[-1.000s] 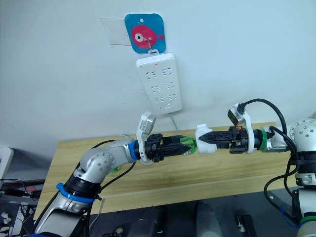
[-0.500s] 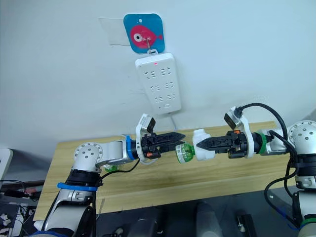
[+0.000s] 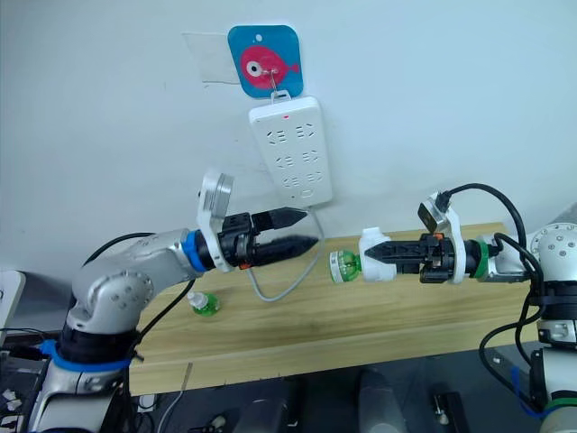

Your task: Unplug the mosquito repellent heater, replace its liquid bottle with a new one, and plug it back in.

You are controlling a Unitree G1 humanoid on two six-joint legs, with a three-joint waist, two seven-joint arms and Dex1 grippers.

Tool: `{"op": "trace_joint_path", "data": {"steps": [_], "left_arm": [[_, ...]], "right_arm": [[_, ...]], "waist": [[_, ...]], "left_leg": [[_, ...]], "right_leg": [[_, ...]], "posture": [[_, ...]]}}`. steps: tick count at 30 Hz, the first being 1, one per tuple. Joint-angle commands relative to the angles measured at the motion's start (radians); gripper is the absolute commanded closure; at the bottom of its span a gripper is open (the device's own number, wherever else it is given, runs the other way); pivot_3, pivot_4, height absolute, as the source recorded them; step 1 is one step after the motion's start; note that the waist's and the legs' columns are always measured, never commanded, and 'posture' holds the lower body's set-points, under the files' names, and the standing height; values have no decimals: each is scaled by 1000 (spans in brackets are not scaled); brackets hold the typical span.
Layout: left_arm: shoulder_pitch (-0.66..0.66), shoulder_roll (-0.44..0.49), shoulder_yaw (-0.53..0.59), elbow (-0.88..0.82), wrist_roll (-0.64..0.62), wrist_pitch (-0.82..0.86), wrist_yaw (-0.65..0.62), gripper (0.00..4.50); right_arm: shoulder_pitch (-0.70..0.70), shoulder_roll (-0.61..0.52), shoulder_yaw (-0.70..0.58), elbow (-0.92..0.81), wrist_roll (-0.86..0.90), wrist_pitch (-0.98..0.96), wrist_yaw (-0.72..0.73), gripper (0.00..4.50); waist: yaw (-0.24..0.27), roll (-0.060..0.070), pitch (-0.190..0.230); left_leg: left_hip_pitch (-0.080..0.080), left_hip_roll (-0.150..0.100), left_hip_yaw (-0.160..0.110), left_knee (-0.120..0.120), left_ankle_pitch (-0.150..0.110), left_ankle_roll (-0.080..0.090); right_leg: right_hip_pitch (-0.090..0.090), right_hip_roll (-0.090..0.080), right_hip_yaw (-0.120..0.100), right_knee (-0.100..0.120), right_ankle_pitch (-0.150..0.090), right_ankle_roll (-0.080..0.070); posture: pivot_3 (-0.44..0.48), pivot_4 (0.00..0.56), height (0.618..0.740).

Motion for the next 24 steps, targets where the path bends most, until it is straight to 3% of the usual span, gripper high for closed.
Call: {"op": "trace_joint_path", "data": {"steps": [1,5,11,17,24], "left_arm": [[76,4,-51,-24,284,-435,-169,36],[124,-62,-101,130,548,-996,-252,36],[62,-174,-142,389,695,-1398,-221,36],[-25,-232,-132,560,818,-1595,-107,36],[-67,-222,-147,638,903,-1667,-4,36]], "right_arm": [[-26,7,-36,13,0,9,2,1516],[-47,23,-34,28,12,9,-8,1516],[-56,33,-21,16,70,9,-40,1516],[-56,34,-12,3,135,9,-82,1516],[-44,35,-7,-6,181,1,-115,1516]], "waist": [[6,0,0],[17,0,0],[24,0,0],[17,0,0],[13,0,0]], "left_leg": [[0,0,0,0,0,0],[-1,1,-1,0,-1,1],[-2,0,-2,2,-2,4],[-2,0,-2,2,-2,4],[-2,0,-2,2,-2,5]], "right_leg": [[0,0,0,-1,0,0],[1,0,-1,-5,2,-1],[3,-1,-3,-8,5,2],[2,-1,-3,-7,6,2],[2,-1,-3,-6,6,2]], "posture": [[-71,218,740],[-79,221,740],[-95,225,740],[-108,227,740],[-113,228,740]]}}
